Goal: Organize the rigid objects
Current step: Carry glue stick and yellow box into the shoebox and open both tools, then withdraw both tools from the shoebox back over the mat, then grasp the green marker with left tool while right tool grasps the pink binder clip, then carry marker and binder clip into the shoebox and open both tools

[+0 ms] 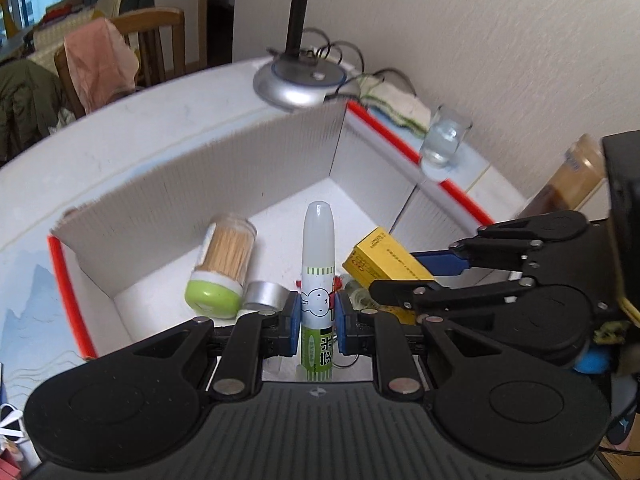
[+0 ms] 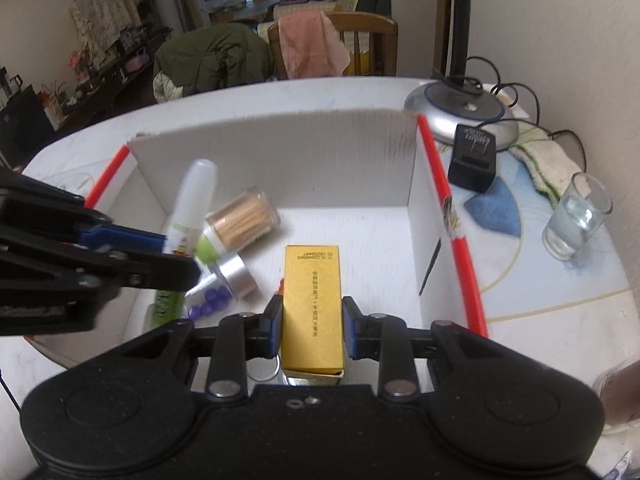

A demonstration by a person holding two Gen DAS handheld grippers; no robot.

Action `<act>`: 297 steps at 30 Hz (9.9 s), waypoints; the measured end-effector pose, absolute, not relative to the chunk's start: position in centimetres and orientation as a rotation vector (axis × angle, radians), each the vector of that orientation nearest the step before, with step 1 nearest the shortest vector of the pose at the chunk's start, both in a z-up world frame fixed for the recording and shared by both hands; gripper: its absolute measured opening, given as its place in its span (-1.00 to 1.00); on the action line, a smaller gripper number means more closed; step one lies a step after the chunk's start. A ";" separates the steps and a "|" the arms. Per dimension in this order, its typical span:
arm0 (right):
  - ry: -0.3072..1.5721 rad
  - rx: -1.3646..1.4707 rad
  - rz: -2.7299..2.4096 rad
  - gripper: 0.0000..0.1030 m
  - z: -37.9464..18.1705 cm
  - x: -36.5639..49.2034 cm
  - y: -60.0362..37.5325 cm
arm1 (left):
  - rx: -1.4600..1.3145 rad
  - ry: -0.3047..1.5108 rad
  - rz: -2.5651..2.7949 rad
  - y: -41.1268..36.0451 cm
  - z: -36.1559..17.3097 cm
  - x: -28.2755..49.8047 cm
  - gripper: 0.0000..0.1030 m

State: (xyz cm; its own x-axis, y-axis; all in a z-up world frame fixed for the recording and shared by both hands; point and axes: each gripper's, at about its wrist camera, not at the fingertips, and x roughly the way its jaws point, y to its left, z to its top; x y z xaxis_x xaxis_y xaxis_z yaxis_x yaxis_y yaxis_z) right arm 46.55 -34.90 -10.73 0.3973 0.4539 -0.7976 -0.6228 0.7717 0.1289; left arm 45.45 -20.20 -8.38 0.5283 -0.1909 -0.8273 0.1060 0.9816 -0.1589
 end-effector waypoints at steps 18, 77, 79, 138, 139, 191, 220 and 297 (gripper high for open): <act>1.006 -0.237 0.735 -0.45 -12.4 47.1 -34.9 | -0.074 1.125 -0.162 -21.2 -12.8 49.0 -0.68; 0.828 -0.139 0.755 0.35 -4.2 37.4 -34.1 | -0.121 0.856 -0.153 -16.7 -4.5 34.2 -0.66; 0.825 -0.127 0.766 0.37 -3.9 36.6 -33.7 | -0.137 0.840 -0.150 -15.9 -4.3 33.0 -0.66; 0.901 -0.267 0.892 0.83 -6.8 27.5 -6.1 | -0.283 0.768 -0.005 5.4 -11.8 16.1 1.00; 0.905 -0.273 0.888 0.83 -7.1 27.6 -5.8 | -0.280 0.770 0.002 5.4 -12.0 16.2 1.00; 0.972 -0.326 0.879 -0.07 -10.6 29.8 -1.3 | -0.099 0.869 0.006 5.2 -16.5 20.6 -0.69; 0.919 -0.147 0.817 -0.07 -3.9 26.8 -13.6 | -0.251 0.819 0.021 3.5 -9.9 17.4 -0.69; 0.996 -0.133 0.639 -0.07 -10.8 51.9 -32.2 | -0.015 1.102 -0.111 -23.0 -11.3 46.6 -0.69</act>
State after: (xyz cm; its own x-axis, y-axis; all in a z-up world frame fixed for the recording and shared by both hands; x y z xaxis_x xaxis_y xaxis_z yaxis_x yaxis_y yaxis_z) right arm 51.88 -32.21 -10.84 0.3784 0.4395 -0.8147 -0.5570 0.8110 0.1787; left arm 46.60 -22.97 -11.33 0.4472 -0.0976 -0.8891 0.0824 0.9943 -0.0677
